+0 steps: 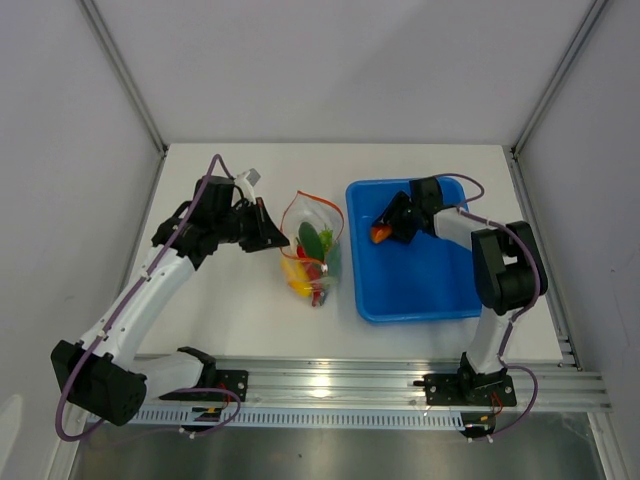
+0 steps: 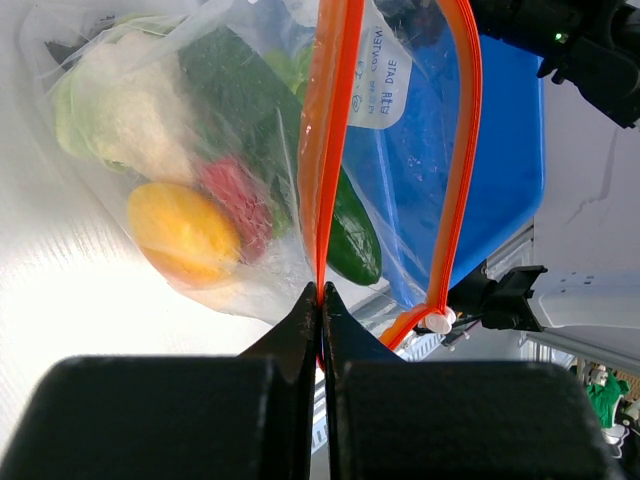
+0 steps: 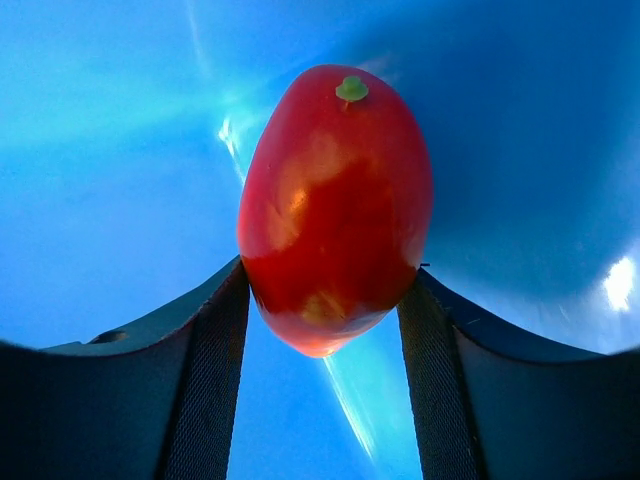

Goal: Place the food in the zip-top bag and seal the zipper
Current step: Pick up the fake fruit from the bin.

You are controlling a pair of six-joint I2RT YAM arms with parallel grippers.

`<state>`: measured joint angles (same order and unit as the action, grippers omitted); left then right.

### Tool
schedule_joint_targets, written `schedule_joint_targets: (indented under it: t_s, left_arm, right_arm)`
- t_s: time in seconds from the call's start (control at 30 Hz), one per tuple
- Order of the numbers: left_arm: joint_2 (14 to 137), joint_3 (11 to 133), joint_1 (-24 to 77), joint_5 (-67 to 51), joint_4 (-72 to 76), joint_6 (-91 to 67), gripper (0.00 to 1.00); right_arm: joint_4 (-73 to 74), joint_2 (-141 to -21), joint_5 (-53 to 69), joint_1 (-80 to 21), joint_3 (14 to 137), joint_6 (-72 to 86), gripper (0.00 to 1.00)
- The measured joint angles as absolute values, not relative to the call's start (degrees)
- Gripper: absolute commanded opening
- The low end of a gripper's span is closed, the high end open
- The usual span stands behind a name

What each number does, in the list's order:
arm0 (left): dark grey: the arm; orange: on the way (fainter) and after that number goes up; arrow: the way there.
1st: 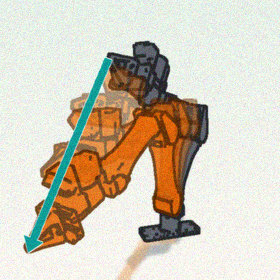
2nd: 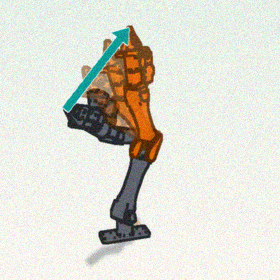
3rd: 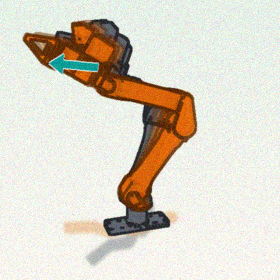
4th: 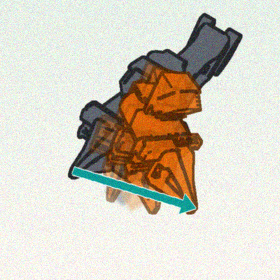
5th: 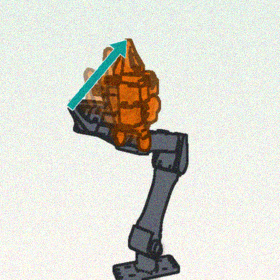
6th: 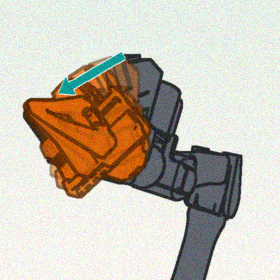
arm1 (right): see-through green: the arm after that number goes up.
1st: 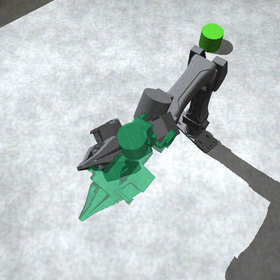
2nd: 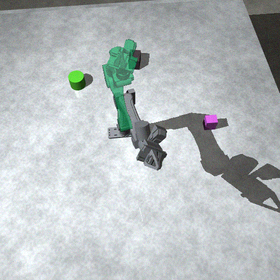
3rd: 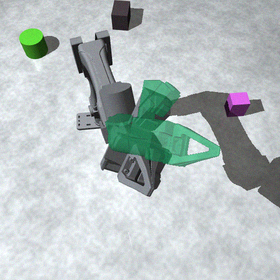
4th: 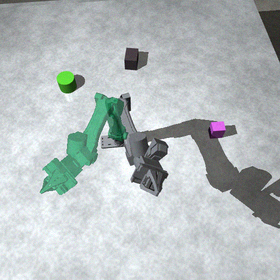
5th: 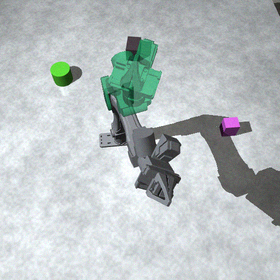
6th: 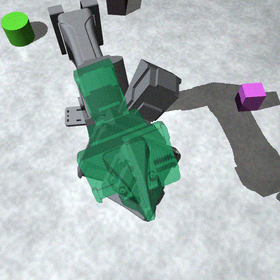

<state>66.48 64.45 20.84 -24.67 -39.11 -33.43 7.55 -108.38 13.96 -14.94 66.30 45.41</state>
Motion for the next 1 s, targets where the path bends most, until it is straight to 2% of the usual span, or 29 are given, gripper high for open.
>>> schedule_joint_targets:
  t_s: [0.17, 0.3, 0.67, 1.0]
  left_arm:
    - [66.8, 64.4, 20.8, -24.7, -39.1, -33.4, 0.00]
    - [67.2, 64.4, 20.8, -24.7, -39.0, -33.4, 0.01]
    - [68.3, 64.4, 20.8, -24.8, -38.4, -33.5, 0.00]
    - [69.6, 65.1, 20.8, -24.9, -38.2, -33.5, 0.01]
  right_arm:
    - [10.1, -104.8, 13.3, -15.0, 65.6, 43.4, 0.03]
    - [12.3, -100.6, 12.8, -15.0, 65.5, 41.8, 0.00]
    - [20.0, -88.9, 12.5, -17.2, 68.3, 36.1, 0.00]
    - [20.8, -83.7, 17.0, -24.6, 79.0, 29.6, 0.00]
